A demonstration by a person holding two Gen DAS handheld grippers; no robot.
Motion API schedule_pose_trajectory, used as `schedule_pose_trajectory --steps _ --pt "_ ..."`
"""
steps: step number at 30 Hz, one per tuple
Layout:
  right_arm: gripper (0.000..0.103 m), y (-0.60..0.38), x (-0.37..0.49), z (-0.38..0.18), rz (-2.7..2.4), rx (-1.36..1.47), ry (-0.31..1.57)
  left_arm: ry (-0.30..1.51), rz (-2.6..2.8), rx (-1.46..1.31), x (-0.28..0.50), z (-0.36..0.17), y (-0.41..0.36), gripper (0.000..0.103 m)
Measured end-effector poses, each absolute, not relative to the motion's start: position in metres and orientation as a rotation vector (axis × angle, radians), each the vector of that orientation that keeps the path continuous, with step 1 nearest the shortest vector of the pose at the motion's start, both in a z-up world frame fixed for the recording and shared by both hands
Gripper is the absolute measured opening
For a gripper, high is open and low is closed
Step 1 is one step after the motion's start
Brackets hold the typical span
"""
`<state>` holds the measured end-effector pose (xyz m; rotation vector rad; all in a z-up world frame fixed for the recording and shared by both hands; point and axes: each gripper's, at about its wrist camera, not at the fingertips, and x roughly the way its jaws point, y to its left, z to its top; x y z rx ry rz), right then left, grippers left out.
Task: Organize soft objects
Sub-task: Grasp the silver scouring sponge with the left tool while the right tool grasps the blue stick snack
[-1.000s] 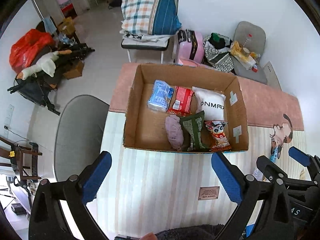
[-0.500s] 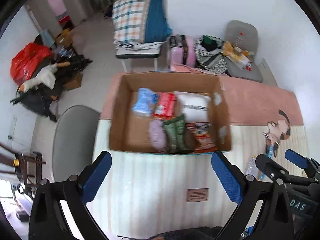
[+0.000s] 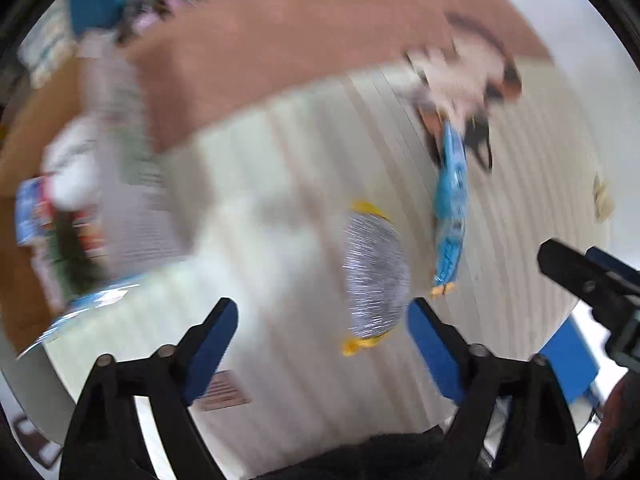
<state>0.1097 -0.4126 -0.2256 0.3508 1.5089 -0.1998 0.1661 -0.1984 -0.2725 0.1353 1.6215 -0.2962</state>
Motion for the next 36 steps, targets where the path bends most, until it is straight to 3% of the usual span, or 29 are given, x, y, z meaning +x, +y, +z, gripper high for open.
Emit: schedule_pose_trajectory --steps 9,11,18,21,23,24,27,30,36 --pt "0.092 -0.448 0.106 -0.286 -0.173 0.469 1.600 1.786 -0.255 0.242 0.172 -0.362 -0.240 0.084" --pt "0.092 -0.440 0.114 -0.296 -0.150 0.467 1.613 1.812 -0.236 0.225 0.171 -0.365 -0.232 0.073" --pt "0.082 -0.401 0.151 -0.336 -0.112 0.404 1.670 1.803 -0.154 0.157 0.181 -0.363 -0.201 0.073" --pt "0.079 -0.390 0.159 -0.345 -0.124 0.358 1.687 1.786 -0.146 0.139 0.184 -0.358 -0.194 0.060" --pt "0.063 -0.384 0.161 -0.351 -0.139 0.327 1.706 1.772 -0.141 0.129 0.184 -0.354 -0.188 0.043" --pt "0.058 -0.380 0.161 -0.351 -0.154 0.307 1.703 1.773 -0.142 0.119 0.183 -0.354 -0.185 0.042" --pt "0.024 -0.368 0.162 -0.350 -0.189 0.243 1.687 1.770 -0.130 0.058 0.184 -0.352 -0.174 0.040" --pt "0.018 -0.364 0.159 -0.349 -0.173 0.282 1.700 1.778 -0.133 -0.034 0.180 -0.345 -0.149 0.038" --pt "0.017 -0.353 0.142 -0.313 -0.072 0.336 1.664 1.696 -0.178 -0.158 0.173 -0.291 -0.114 0.038"
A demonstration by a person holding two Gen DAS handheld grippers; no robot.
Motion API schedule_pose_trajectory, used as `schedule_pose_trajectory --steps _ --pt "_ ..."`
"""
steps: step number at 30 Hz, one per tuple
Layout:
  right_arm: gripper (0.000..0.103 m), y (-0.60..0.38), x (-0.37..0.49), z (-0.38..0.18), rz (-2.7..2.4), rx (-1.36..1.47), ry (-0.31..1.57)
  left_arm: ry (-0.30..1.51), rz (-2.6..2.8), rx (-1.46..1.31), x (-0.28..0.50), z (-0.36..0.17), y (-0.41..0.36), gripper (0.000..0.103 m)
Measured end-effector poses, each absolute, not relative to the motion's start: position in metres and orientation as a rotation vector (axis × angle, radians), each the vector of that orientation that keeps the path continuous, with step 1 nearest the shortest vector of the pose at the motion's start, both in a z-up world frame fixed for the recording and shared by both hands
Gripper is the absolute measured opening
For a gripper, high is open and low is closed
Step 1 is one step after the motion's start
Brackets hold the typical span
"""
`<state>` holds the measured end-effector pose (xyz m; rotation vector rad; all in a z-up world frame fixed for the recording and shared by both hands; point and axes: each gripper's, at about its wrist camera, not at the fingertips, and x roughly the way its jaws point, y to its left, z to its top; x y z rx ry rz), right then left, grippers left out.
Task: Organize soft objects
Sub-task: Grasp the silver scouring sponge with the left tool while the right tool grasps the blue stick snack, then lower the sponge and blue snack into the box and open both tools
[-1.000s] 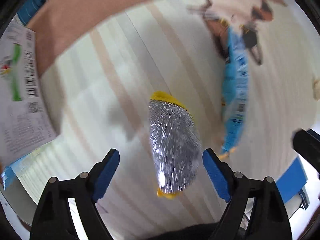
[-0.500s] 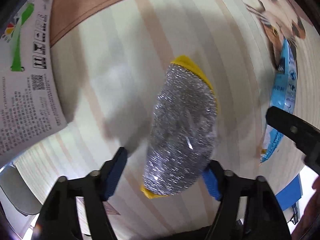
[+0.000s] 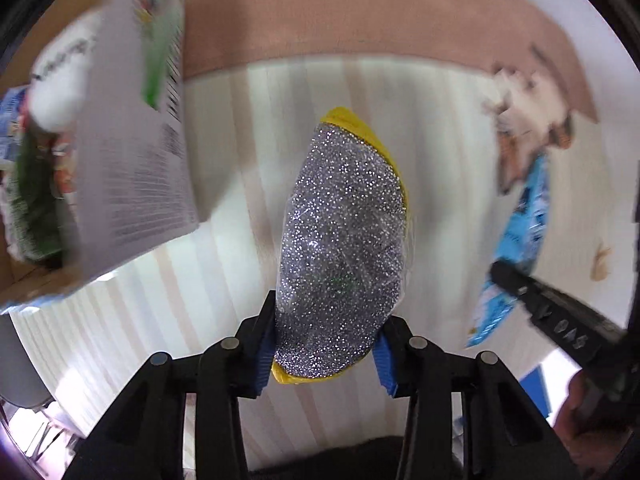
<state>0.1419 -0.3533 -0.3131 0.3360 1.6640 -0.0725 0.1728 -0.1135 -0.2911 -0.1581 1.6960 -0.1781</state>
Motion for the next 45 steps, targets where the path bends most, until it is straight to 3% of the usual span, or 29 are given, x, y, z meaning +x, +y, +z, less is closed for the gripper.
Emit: schedule_pose_trajectory --steps 11,16,24,32,41,45 --pt "0.017 -0.260 0.160 -0.169 0.267 0.352 1.476 1.404 -0.188 -0.233 0.163 -0.129 -0.017 0.038" --pt "0.017 -0.182 0.188 -0.131 0.360 0.250 1.417 1.352 -0.109 -0.231 0.174 -0.106 0.038 0.038" --pt "0.017 -0.083 0.240 -0.142 0.340 0.017 1.430 1.431 0.034 -0.244 0.208 -0.158 0.133 0.038" --pt "0.017 -0.035 0.282 -0.217 0.236 -0.105 1.544 1.614 0.093 -0.343 0.237 -0.242 0.196 0.039" --pt "0.017 -0.016 0.293 -0.271 0.179 -0.205 1.613 1.773 0.102 -0.364 0.238 -0.297 0.208 0.042" --pt "0.023 -0.014 0.294 -0.278 0.165 -0.225 1.628 1.818 0.089 -0.416 0.239 -0.309 0.211 0.046"
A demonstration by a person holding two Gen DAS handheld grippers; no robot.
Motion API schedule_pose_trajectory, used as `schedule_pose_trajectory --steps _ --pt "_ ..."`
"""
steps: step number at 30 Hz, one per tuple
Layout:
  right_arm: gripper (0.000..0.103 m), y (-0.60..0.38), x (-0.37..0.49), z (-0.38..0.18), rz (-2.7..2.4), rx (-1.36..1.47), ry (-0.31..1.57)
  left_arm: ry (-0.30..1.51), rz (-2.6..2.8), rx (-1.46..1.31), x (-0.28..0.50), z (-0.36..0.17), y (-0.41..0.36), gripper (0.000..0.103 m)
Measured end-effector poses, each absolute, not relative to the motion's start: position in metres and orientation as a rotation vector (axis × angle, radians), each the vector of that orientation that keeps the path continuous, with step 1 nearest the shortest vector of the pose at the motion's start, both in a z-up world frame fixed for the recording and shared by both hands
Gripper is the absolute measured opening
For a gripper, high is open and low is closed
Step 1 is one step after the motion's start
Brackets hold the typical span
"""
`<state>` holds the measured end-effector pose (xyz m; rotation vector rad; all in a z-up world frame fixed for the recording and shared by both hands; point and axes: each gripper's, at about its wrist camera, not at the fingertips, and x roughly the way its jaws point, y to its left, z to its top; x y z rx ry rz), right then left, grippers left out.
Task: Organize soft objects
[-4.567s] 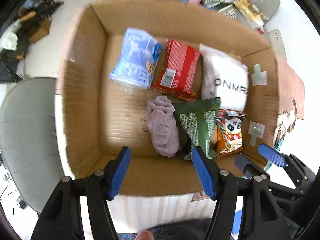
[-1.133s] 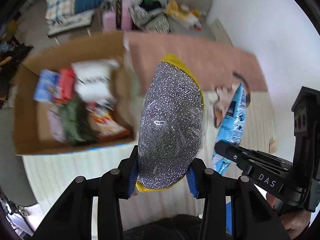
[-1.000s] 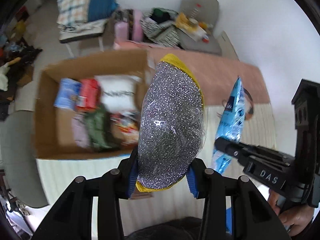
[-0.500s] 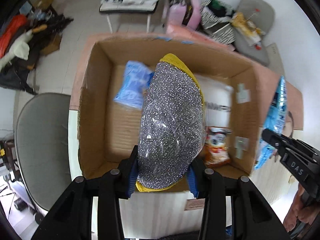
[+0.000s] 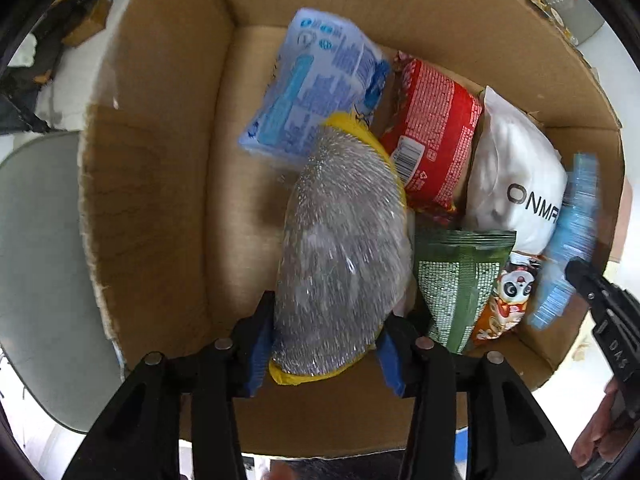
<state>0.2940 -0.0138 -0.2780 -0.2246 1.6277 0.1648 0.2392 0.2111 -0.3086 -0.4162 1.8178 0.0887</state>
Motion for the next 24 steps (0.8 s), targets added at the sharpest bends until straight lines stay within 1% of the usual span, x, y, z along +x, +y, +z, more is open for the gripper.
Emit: schedule_pose_trajectory --steps 1,2,3,4,5,6,7,8,9,10,11,13,17,24 --pt "0.036 -0.014 0.295 -0.277 0.162 -0.218 1.631 1.826 0.088 -0.420 0.239 -0.309 0.211 0.053" --pt "0.045 -0.014 0.295 -0.276 0.164 -0.218 1.633 1.828 0.090 -0.406 0.240 -0.309 0.211 0.063" --pt "0.058 -0.014 0.296 -0.274 0.166 -0.209 1.631 1.822 0.096 -0.392 0.240 -0.308 0.211 0.069" --pt "0.062 -0.014 0.296 -0.271 0.167 -0.207 1.625 1.807 0.097 -0.367 0.241 -0.305 0.210 0.082" --pt "0.062 -0.014 0.296 -0.269 0.167 -0.212 1.622 1.794 0.096 -0.349 0.241 -0.301 0.208 0.089" --pt "0.063 -0.014 0.296 -0.266 0.165 -0.210 1.621 1.798 0.102 -0.343 0.241 -0.297 0.207 0.090" --pt "0.065 -0.015 0.296 -0.264 0.163 -0.199 1.620 1.788 0.097 -0.349 0.240 -0.294 0.205 0.091" --pt "0.068 -0.015 0.296 -0.261 0.165 -0.189 1.617 1.778 0.091 -0.355 0.240 -0.290 0.203 0.093" --pt "0.078 -0.015 0.295 -0.259 0.170 -0.179 1.613 1.773 0.089 -0.357 0.238 -0.286 0.201 0.095" --pt "0.083 -0.015 0.294 -0.257 0.177 -0.165 1.615 1.768 0.085 -0.359 0.237 -0.282 0.197 0.097" --pt "0.087 -0.015 0.292 -0.256 0.184 -0.153 1.620 1.761 0.084 -0.354 0.235 -0.278 0.194 0.097" --pt "0.103 -0.014 0.286 -0.256 0.208 -0.144 1.634 1.741 0.090 -0.318 0.231 -0.271 0.187 0.097" --pt "0.103 -0.011 0.270 -0.257 0.227 -0.165 1.631 1.686 0.117 -0.252 0.220 -0.255 0.172 0.098" --pt "0.103 -0.017 0.249 -0.256 0.180 -0.153 1.592 1.628 0.147 -0.282 0.206 -0.241 0.160 0.098"
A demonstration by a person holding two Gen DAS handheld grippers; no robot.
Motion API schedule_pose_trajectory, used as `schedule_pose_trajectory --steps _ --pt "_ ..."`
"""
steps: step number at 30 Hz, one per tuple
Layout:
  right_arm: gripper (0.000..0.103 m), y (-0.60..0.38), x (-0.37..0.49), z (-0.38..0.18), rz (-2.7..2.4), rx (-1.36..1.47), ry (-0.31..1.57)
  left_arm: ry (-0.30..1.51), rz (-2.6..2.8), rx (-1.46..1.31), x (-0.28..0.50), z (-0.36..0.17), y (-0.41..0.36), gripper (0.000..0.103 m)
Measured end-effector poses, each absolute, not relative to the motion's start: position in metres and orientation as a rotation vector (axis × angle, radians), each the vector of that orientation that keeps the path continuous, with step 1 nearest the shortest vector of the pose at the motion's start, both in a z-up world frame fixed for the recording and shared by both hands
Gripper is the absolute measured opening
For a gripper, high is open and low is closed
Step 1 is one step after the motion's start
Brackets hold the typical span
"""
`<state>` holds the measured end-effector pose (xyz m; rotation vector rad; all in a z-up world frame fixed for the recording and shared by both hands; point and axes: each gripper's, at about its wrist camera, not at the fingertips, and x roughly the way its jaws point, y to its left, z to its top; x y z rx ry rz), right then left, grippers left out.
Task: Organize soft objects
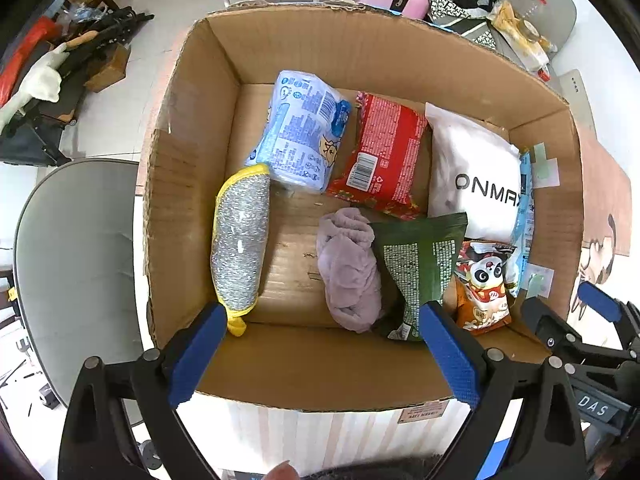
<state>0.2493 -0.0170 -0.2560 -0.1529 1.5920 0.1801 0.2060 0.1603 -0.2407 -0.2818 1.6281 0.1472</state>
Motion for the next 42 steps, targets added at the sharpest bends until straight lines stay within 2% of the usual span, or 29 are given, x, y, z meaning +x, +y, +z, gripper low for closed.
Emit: schedule_pose_trajectory --steps 8,12,30,42 --pt "0.103 -0.024 0.248 -0.241 0.142 -0.155 1.544 1.582 0.161 -0.272 0.215 -0.230 0.176 0.098" --pt "0.103 -0.029 0.243 -0.219 0.137 -0.149 1.493 1.527 0.159 -0.250 0.208 -0.208 0.170 0.098" --pt "0.103 -0.065 0.122 -0.021 0.226 -0.080 1.148 1.129 0.171 -0.139 0.097 -0.016 0.127 0.098" --pt "0.103 -0.082 0.051 0.061 0.241 -0.082 1.002 1.015 0.191 -0.153 0.041 0.042 0.116 0.098"
